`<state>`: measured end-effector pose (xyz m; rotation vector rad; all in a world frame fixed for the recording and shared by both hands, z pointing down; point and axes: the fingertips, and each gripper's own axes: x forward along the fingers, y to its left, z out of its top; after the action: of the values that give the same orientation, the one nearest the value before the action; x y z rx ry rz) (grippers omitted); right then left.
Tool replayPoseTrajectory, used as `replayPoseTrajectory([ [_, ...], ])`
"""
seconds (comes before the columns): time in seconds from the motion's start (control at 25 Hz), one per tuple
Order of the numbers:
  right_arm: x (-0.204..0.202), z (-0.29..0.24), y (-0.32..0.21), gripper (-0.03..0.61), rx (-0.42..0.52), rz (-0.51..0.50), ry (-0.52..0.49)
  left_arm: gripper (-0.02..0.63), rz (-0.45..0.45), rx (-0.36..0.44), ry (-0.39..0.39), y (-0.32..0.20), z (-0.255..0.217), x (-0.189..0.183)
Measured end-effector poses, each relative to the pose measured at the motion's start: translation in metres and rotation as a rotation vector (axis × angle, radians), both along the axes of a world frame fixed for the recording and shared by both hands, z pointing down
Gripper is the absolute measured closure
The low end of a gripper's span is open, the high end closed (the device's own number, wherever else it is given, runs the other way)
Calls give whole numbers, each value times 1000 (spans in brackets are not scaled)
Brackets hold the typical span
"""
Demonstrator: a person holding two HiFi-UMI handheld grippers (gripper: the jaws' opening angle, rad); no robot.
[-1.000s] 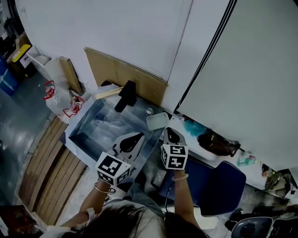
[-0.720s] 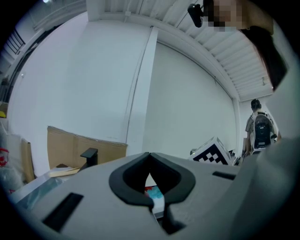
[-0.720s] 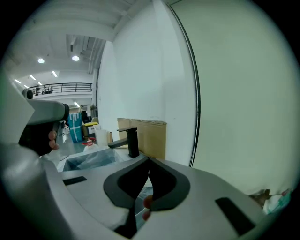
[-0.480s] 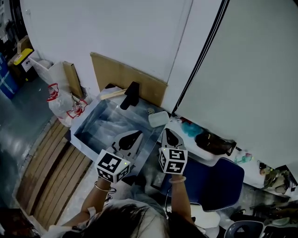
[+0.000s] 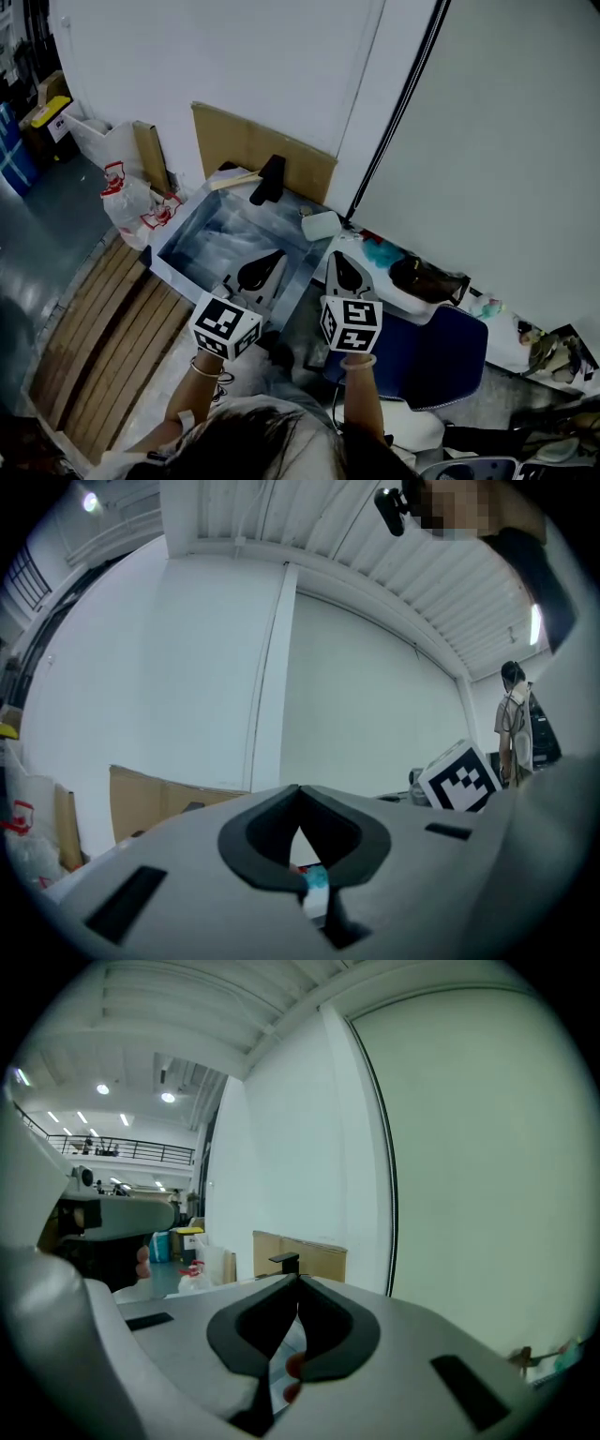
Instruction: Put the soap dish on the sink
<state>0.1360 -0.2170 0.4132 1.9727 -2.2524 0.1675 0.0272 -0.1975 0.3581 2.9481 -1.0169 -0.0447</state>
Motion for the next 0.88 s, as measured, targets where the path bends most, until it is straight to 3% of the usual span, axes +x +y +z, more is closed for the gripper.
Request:
replayPoseTrajectory([
  [0.48,-21,-34,64,552,75,-5,-11,606,31,44,24,56,-25,-16],
  [0.88,-39,-58,107,552,133,-22,10,606,39,101,-9,92,-33,-19],
])
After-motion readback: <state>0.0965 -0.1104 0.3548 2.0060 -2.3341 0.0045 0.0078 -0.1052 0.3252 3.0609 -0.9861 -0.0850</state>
